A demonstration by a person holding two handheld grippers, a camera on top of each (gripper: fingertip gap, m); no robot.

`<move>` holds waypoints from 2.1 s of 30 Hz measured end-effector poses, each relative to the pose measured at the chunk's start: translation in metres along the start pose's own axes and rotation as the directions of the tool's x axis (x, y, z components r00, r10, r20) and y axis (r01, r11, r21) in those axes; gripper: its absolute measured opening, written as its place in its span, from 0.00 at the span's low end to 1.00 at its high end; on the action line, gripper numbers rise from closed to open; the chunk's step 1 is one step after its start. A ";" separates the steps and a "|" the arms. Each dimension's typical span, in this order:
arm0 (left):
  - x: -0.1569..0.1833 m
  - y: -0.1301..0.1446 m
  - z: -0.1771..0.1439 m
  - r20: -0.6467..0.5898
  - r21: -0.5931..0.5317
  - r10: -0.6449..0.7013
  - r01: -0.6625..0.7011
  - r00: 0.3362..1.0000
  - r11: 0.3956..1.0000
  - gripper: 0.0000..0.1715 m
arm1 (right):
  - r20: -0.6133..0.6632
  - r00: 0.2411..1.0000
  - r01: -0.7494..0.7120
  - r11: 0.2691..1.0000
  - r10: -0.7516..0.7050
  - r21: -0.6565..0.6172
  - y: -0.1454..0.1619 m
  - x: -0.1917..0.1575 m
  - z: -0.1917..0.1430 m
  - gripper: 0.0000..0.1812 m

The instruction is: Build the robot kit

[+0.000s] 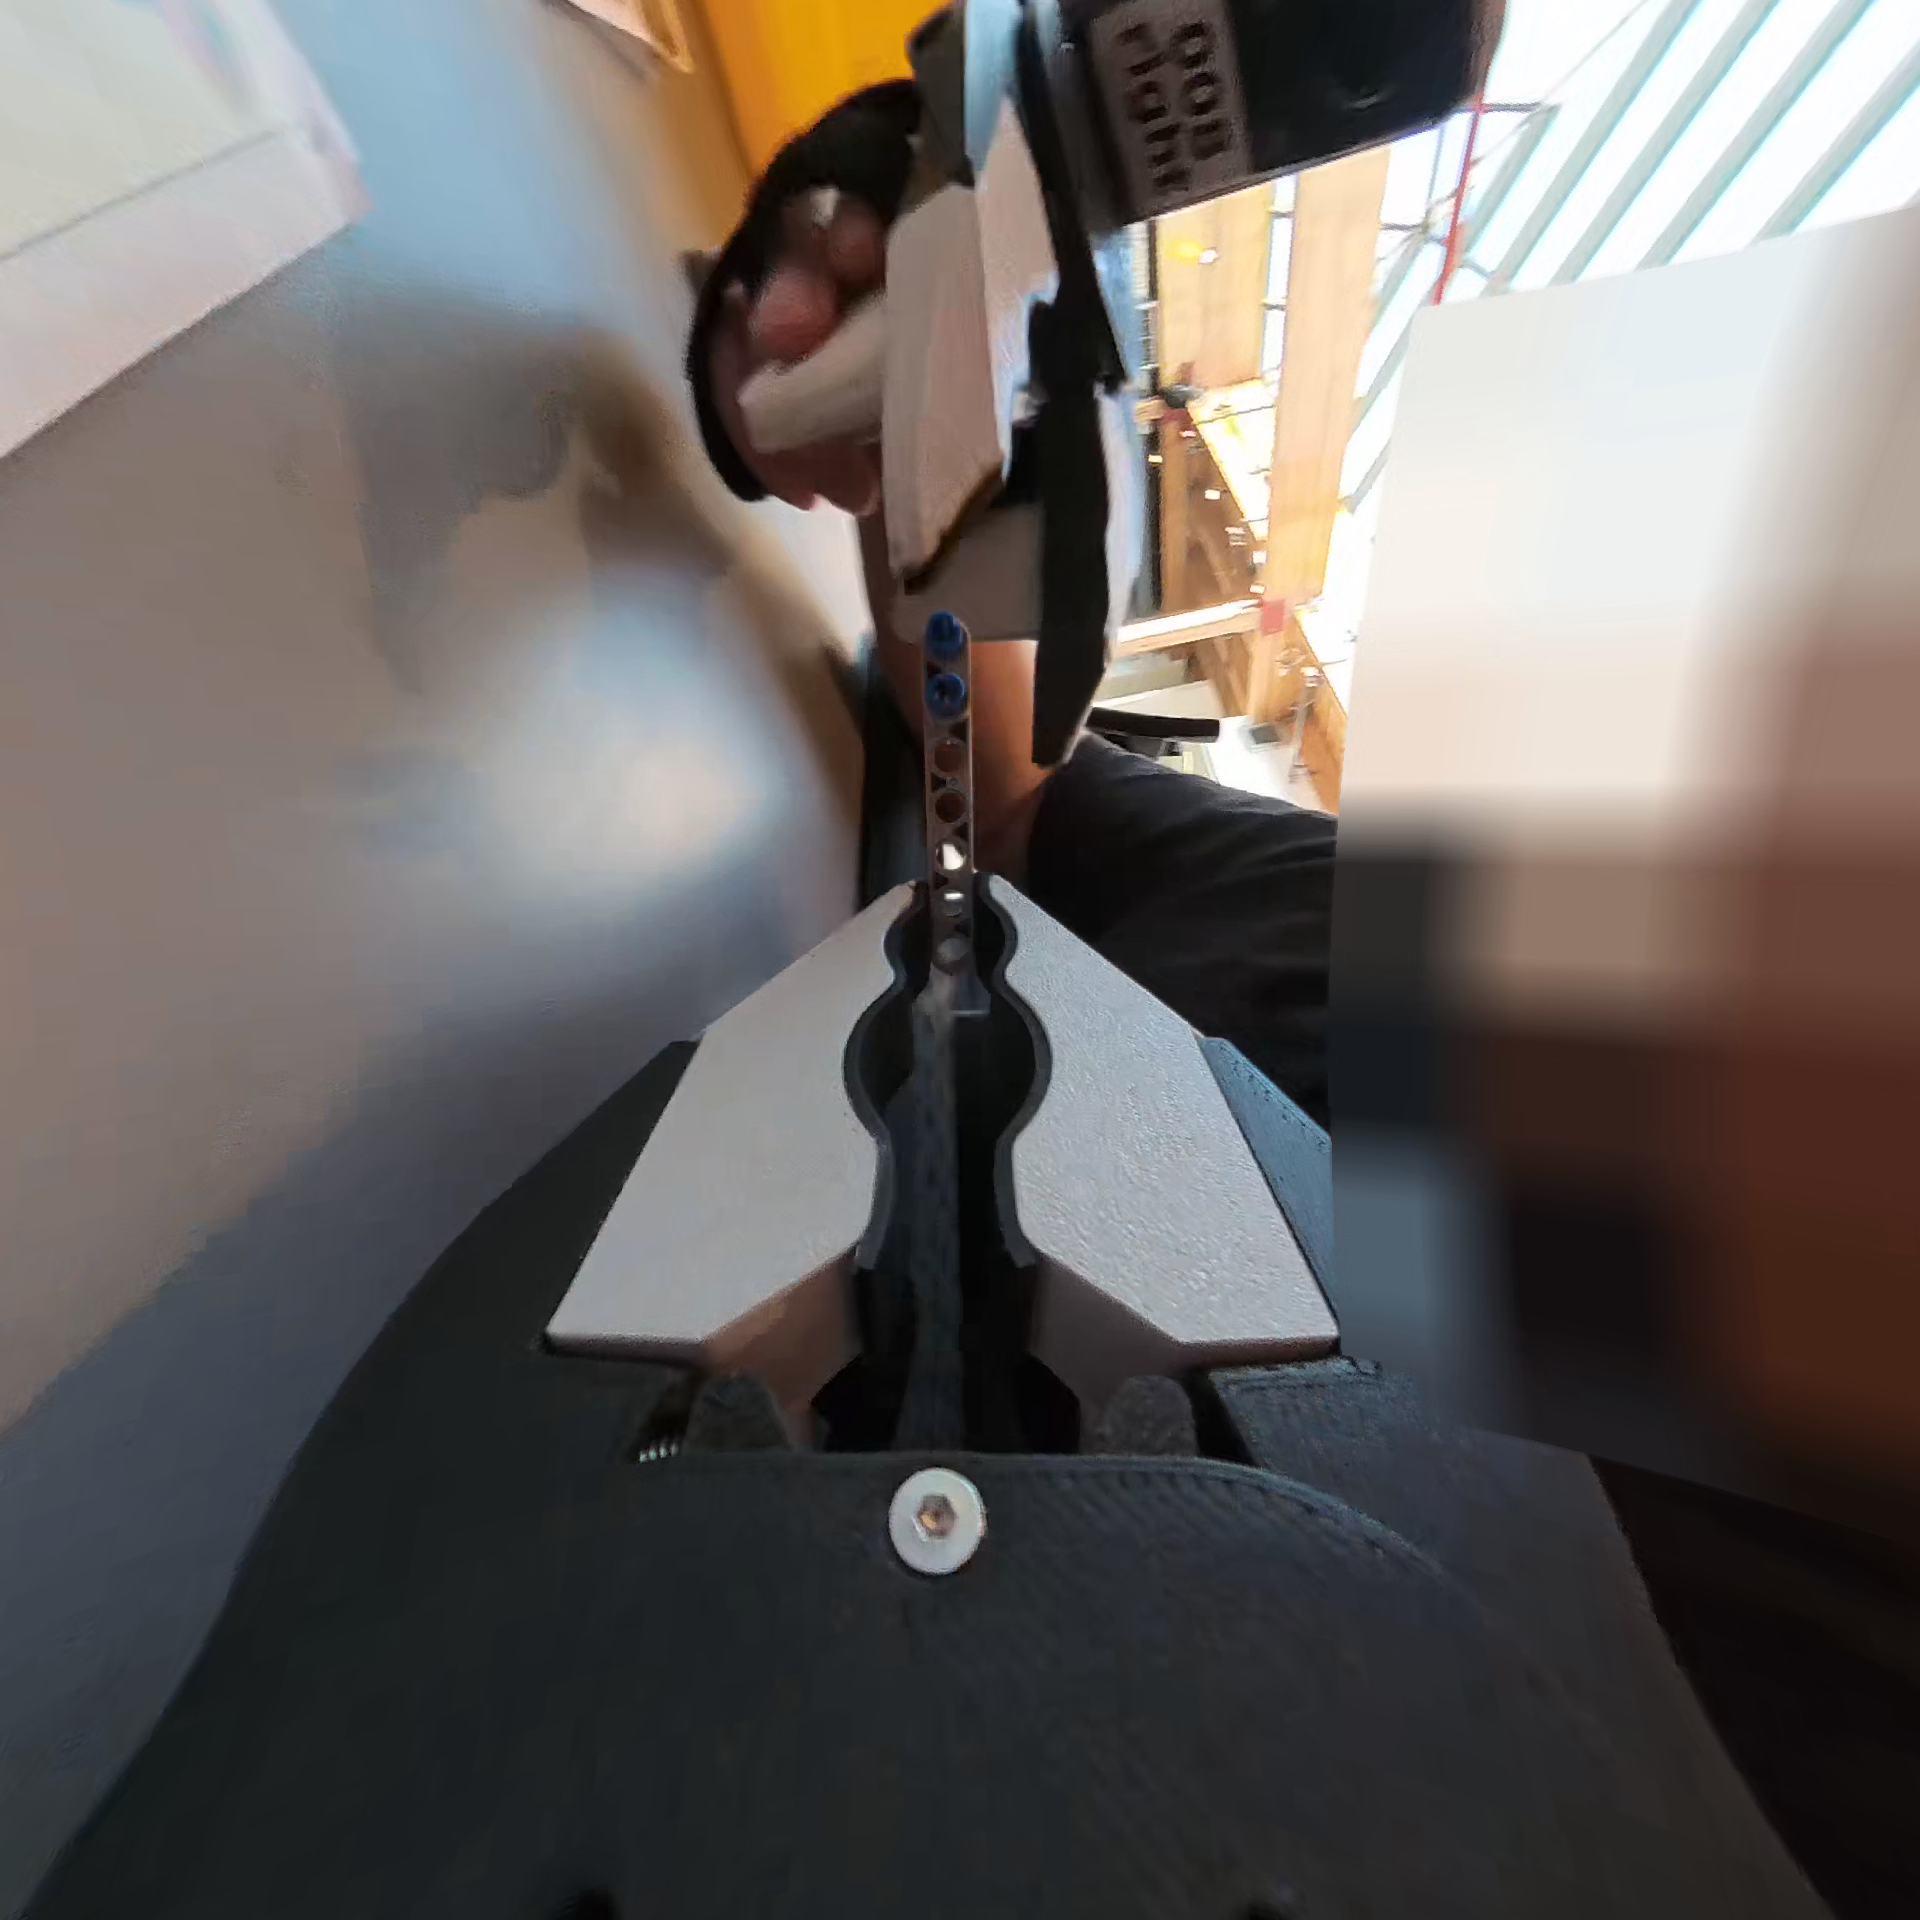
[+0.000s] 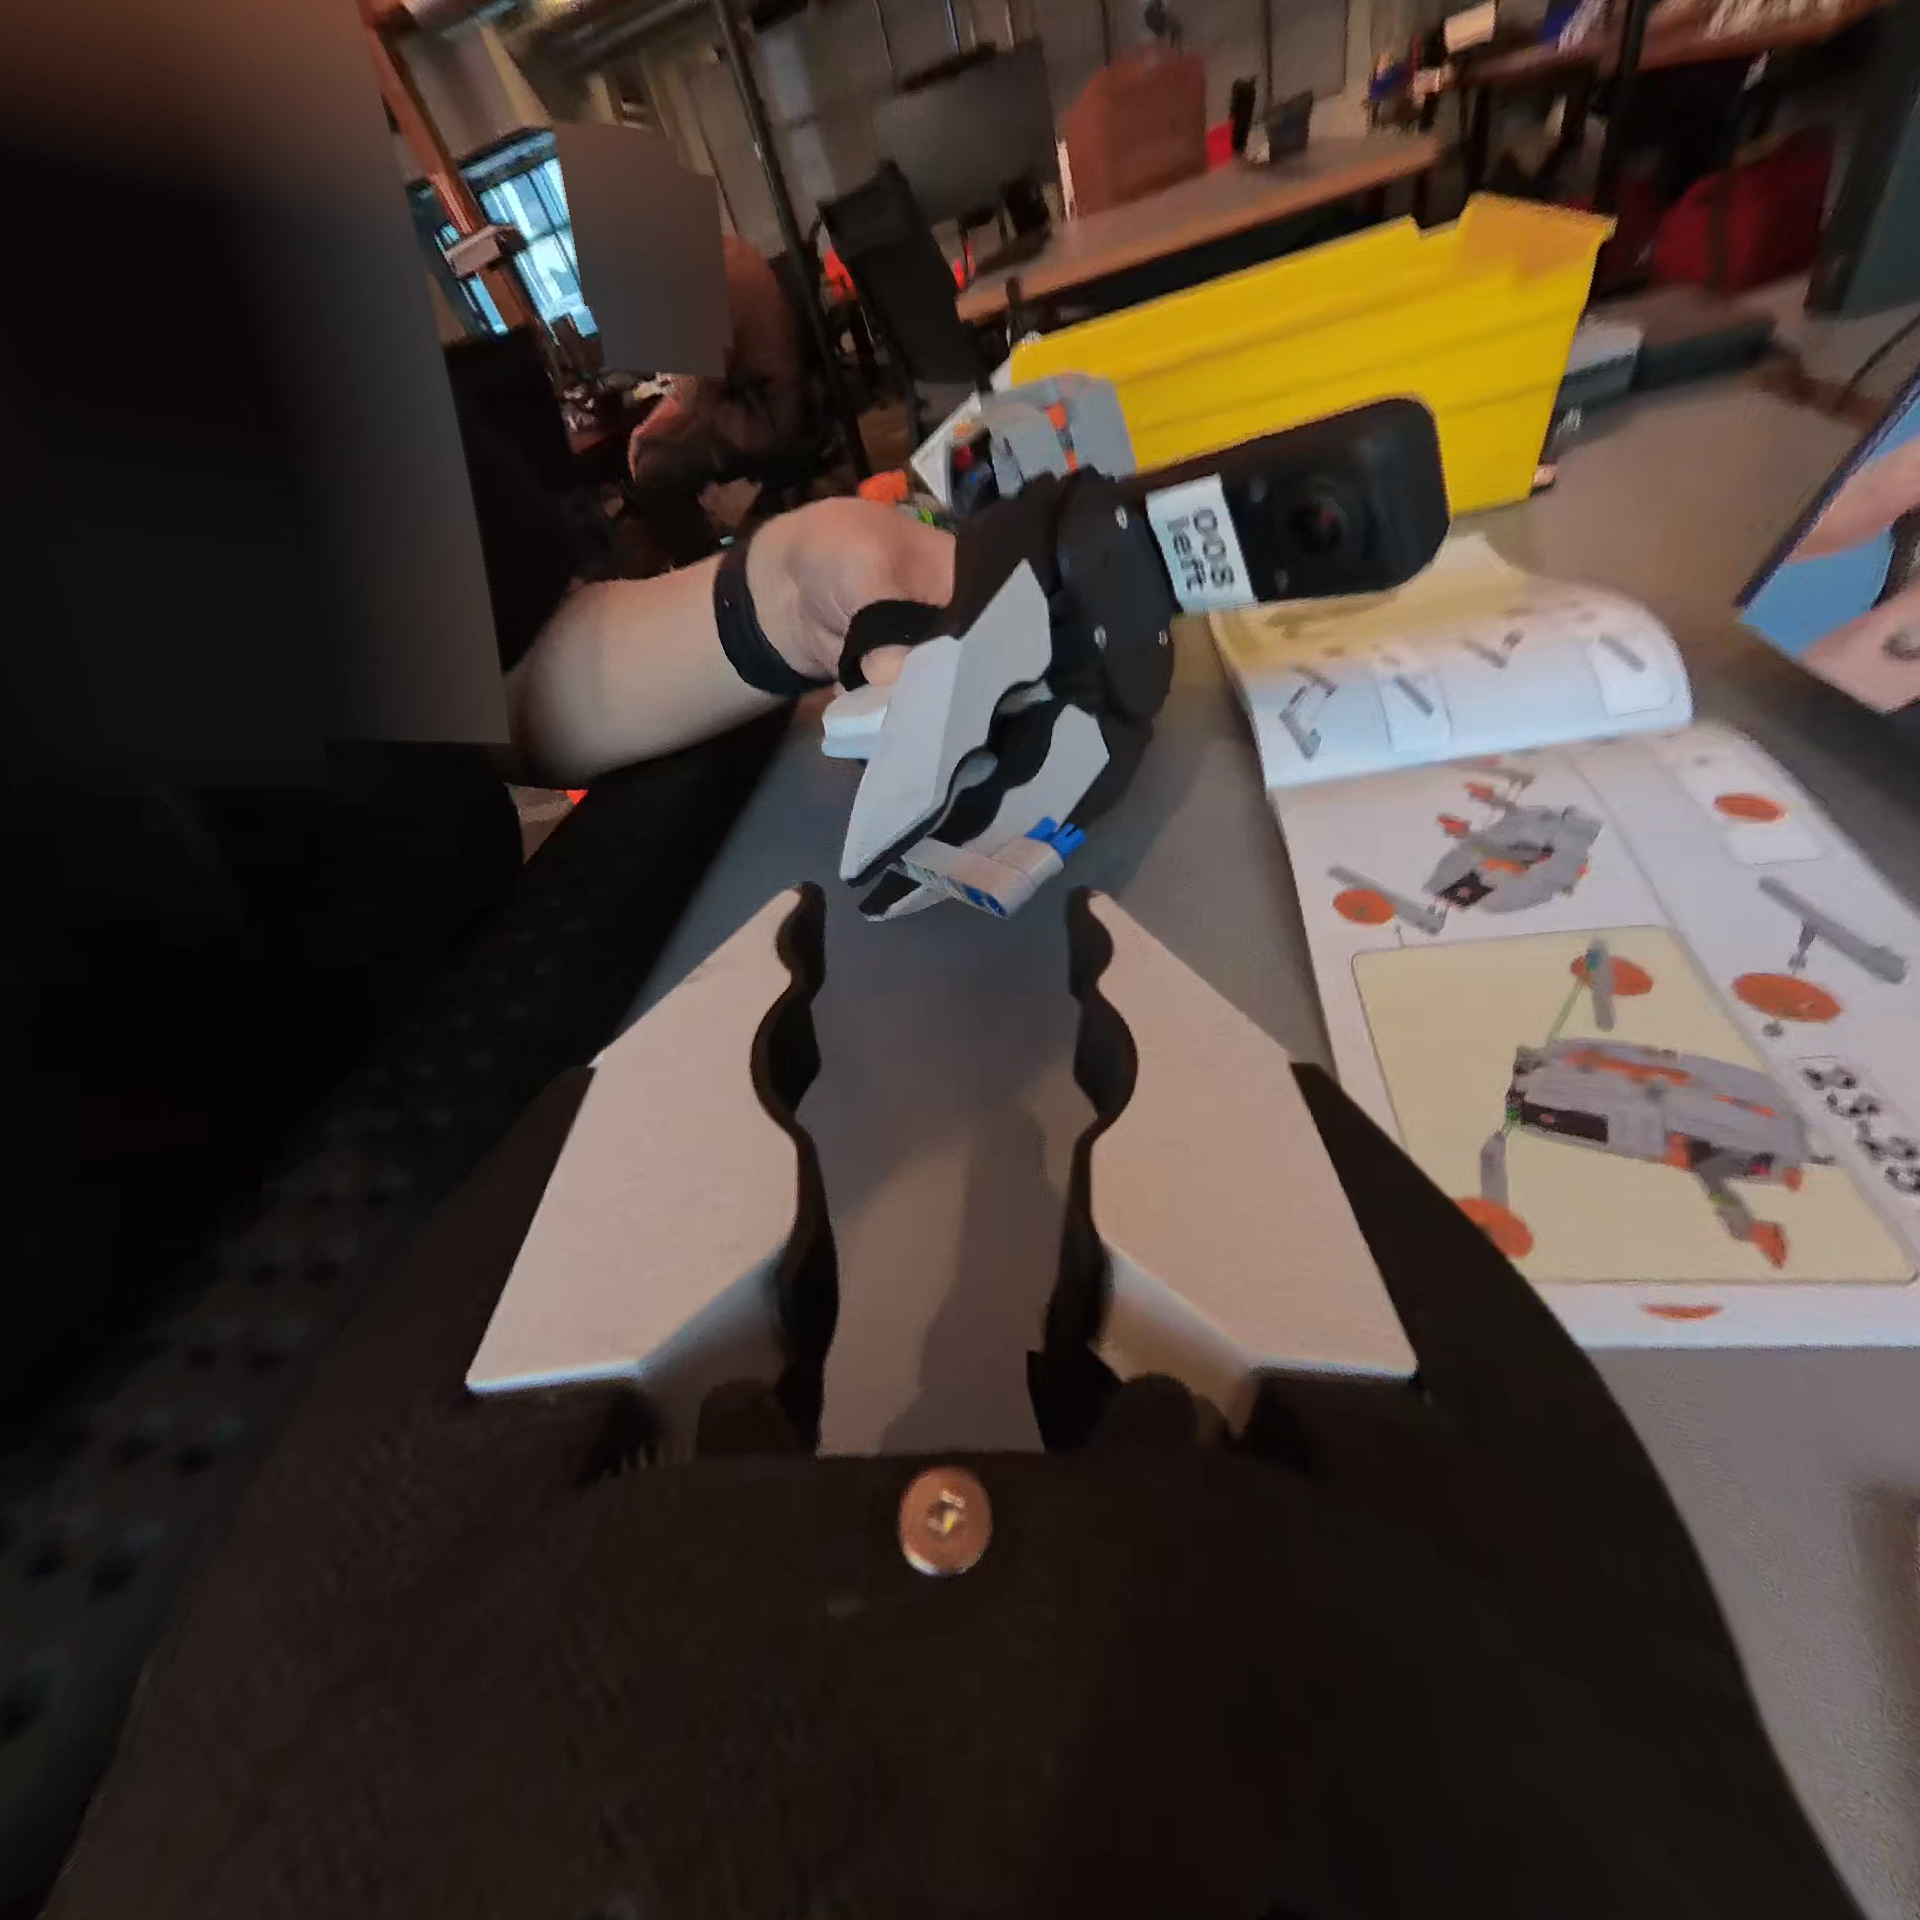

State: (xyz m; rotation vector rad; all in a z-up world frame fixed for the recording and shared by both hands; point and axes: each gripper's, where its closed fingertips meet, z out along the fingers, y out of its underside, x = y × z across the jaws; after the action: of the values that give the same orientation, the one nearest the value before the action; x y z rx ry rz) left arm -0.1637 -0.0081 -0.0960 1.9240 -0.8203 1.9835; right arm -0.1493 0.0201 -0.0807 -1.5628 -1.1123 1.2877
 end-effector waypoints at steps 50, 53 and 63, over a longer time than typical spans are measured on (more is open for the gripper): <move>0.165 0.018 -0.146 0.718 0.358 0.471 -0.853 0.512 0.380 0.13 | -0.303 0.947 -0.047 0.889 -0.106 -0.456 0.067 0.031 0.045 0.11; 0.167 0.040 -0.158 0.745 0.359 0.433 -0.852 0.507 0.380 0.12 | -0.283 0.951 -0.033 0.869 -0.125 -0.493 0.066 0.034 0.061 0.10; 0.173 0.072 -0.181 0.829 0.261 0.376 -0.881 0.415 0.395 0.14 | -0.871 0.472 -0.393 0.851 -0.137 -0.347 0.075 0.006 -0.175 0.24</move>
State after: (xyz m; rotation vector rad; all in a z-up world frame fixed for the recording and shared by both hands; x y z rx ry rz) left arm -0.3692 -0.0002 0.0639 3.3329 -1.4226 2.2027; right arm 0.0336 -0.0045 -0.1270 -2.3410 -0.6194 0.0499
